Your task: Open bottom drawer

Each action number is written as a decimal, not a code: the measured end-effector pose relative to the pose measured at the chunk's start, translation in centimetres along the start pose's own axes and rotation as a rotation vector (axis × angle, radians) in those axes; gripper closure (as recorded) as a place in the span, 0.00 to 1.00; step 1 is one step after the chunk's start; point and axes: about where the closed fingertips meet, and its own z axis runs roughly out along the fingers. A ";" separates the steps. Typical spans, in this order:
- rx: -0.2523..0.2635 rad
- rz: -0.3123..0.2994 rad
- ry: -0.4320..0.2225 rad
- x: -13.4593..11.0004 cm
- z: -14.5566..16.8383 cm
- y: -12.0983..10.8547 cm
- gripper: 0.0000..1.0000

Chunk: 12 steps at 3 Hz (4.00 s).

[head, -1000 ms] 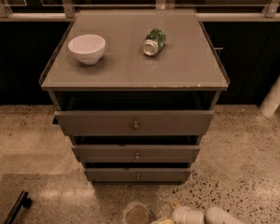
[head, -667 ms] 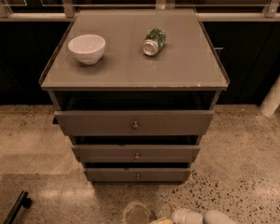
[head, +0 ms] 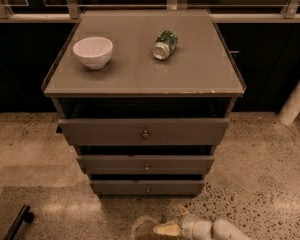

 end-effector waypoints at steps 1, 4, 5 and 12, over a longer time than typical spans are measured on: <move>0.007 -0.002 -0.008 -0.3 0.1 -0.5 0.18; 0.007 -0.002 -0.009 -0.3 0.1 -0.5 0.88; 0.023 -0.048 -0.096 -1.7 0.8 -1.9 1.00; 0.102 -0.290 -0.365 -13.4 8.4 -12.7 1.00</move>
Offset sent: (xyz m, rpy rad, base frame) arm 0.0054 -0.0023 -0.0004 -0.0005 -0.0074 -0.0087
